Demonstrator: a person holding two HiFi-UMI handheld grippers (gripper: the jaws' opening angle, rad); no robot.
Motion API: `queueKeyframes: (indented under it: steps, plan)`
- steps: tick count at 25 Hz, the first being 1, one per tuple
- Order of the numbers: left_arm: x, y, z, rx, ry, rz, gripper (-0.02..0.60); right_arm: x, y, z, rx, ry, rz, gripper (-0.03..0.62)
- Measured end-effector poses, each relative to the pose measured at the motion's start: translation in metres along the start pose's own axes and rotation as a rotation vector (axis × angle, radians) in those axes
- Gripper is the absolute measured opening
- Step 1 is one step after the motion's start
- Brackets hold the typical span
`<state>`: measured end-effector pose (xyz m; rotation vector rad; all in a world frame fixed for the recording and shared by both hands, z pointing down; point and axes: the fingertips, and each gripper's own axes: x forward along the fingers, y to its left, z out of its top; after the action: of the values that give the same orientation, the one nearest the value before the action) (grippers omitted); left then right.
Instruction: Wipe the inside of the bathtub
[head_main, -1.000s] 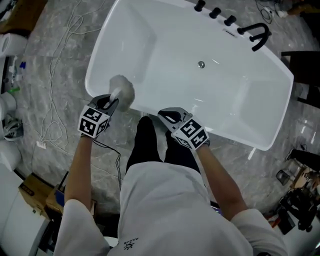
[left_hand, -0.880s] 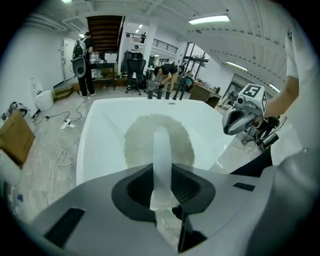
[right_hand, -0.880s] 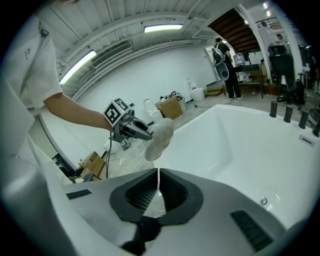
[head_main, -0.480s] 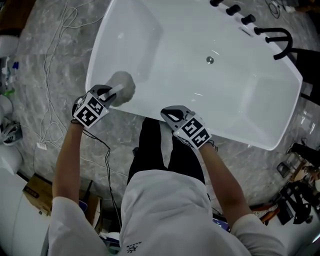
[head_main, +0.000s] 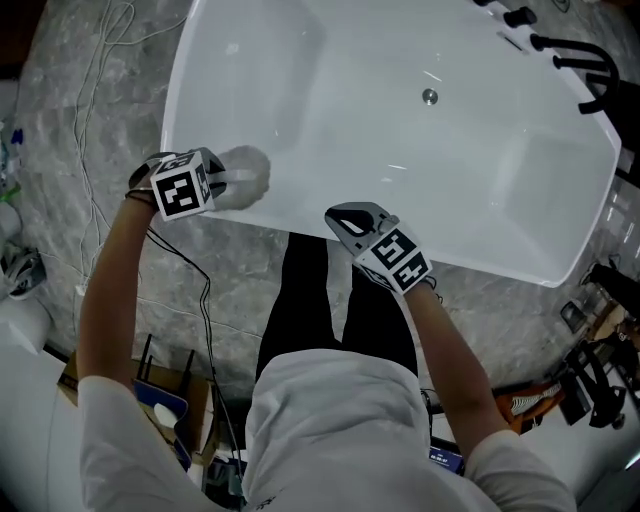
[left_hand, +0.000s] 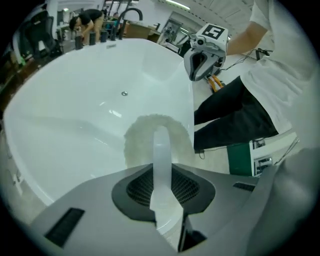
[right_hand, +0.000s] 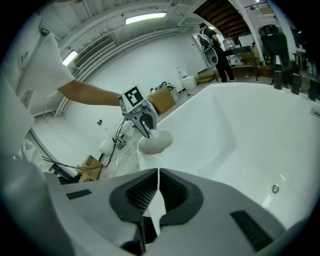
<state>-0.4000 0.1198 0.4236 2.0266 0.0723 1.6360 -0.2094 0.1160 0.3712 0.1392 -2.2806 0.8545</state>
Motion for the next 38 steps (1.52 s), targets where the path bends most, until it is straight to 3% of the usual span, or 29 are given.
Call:
queueKeyframes:
  steps: [5,20,24,26,31,35,38]
  plan:
    - [0.016,-0.001,-0.005,0.047,0.063,-0.142,0.086,0.014,0.002,-0.005,0.014,-0.025,0.016,0.023]
    - [0.067,0.017,0.001,-0.111,0.128,-0.619,0.084,0.076,-0.026,0.007,0.002,-0.090,0.081,0.023]
    - [0.064,0.025,-0.016,-0.144,0.267,-0.739,0.084,0.088,-0.039,0.009,0.023,-0.123,0.109,0.023]
    - [0.059,0.029,-0.027,-0.143,0.346,-0.784,0.084,0.092,-0.048,0.010,0.033,-0.139,0.110,0.023]
    - [0.057,0.026,-0.032,-0.132,0.393,-0.872,0.084,0.106,-0.053,0.004,0.038,-0.147,0.112,0.023]
    - [0.070,0.021,-0.027,-0.106,0.388,-0.896,0.084,0.107,-0.058,-0.005,0.058,-0.156,0.100,0.023]
    - [0.076,0.022,-0.024,-0.167,0.379,-0.910,0.084,0.104,-0.067,-0.010,0.097,-0.174,0.083,0.023]
